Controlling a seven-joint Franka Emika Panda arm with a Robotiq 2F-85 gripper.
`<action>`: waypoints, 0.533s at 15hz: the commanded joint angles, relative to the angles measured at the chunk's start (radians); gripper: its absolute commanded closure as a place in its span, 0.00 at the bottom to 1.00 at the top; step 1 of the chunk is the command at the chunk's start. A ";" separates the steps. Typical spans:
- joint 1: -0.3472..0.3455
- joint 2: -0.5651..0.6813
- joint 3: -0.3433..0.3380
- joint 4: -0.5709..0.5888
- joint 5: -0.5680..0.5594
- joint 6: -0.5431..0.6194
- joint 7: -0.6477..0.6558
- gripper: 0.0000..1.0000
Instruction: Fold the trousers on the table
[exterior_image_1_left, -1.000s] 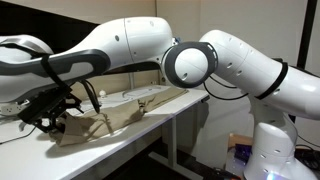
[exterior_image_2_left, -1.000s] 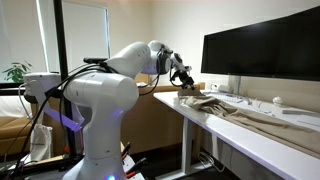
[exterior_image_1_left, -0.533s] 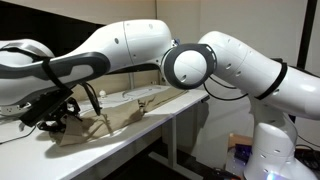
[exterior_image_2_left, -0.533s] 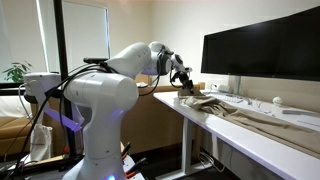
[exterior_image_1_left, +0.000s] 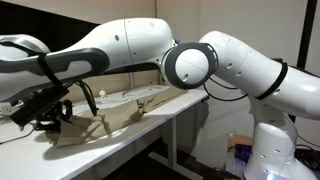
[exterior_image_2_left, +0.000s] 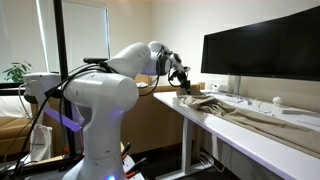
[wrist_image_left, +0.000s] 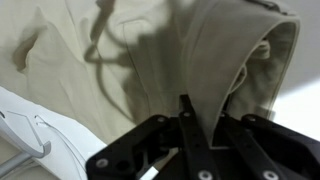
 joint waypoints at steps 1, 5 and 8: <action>0.017 -0.031 0.010 0.012 0.001 0.005 -0.007 0.93; 0.041 -0.049 0.004 0.049 -0.007 -0.007 -0.013 0.94; 0.055 -0.070 0.003 0.075 -0.012 -0.017 -0.025 0.94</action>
